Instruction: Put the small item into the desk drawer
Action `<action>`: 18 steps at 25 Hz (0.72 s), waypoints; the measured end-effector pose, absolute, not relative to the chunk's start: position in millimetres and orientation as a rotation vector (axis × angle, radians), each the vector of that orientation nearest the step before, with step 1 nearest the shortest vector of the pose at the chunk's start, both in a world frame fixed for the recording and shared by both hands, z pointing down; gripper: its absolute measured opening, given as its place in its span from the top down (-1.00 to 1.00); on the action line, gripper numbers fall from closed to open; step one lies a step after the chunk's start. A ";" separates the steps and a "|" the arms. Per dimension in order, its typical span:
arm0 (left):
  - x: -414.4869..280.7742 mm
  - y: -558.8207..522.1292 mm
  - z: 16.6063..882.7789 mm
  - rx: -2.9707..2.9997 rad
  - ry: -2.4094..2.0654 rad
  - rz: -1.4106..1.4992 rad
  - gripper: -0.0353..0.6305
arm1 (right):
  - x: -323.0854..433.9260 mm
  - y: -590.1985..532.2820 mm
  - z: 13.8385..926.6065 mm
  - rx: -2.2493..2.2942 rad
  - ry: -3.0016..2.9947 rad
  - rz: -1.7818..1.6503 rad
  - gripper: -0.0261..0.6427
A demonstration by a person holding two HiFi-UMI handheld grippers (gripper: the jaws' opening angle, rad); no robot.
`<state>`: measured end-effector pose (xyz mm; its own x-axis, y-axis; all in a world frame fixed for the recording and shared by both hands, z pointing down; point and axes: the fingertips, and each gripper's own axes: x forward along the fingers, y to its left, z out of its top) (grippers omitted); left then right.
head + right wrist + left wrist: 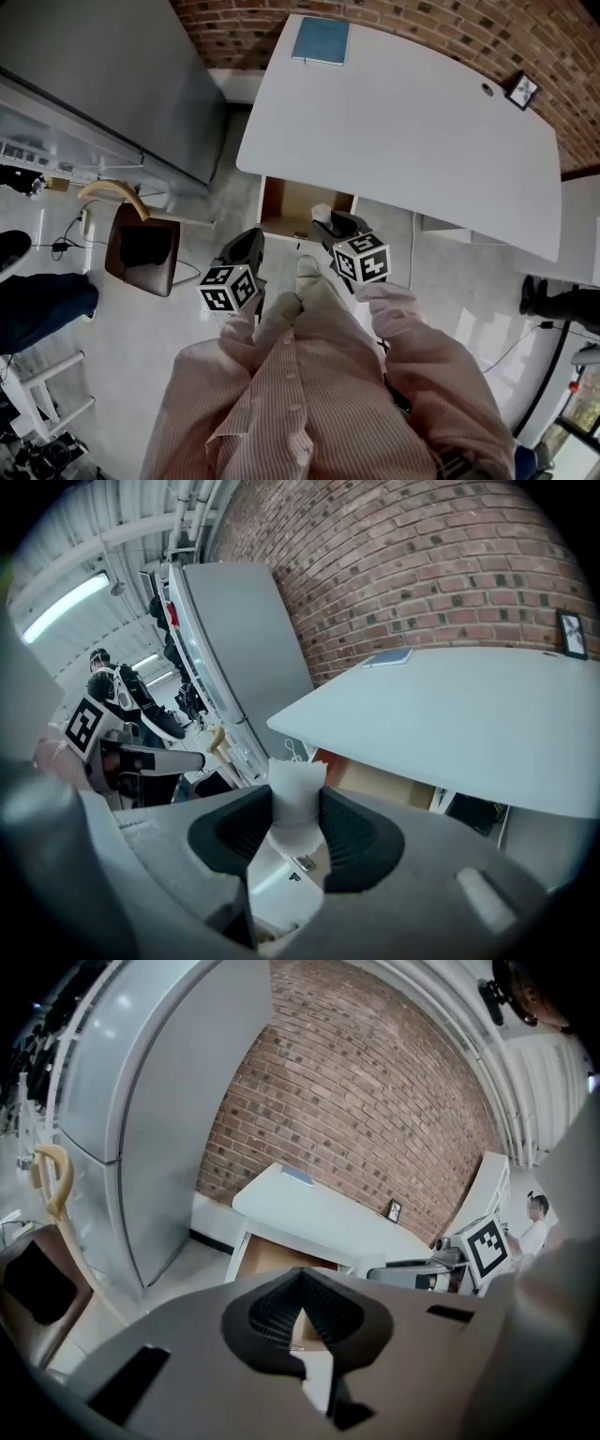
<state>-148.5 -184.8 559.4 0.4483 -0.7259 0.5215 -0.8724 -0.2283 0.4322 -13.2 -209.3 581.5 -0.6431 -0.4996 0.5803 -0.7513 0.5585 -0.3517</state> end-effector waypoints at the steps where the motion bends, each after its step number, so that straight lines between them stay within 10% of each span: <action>1: -148.6 -186.8 564.6 2.003 -1.330 0.277 0.90 | -13.8 -211.0 587.8 1.006 -2.366 0.826 0.44; 18: -139.2 -222.4 676.3 1.907 -1.249 0.272 0.90 | -37.4 -247.5 746.6 0.839 -2.138 0.724 0.44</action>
<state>-139.2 -222.4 676.3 0.4842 -0.6631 0.5709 -0.8404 -0.1708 0.5144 -37.4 -247.5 746.6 -0.5312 -0.3376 0.7771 -0.7404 0.6309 -0.2321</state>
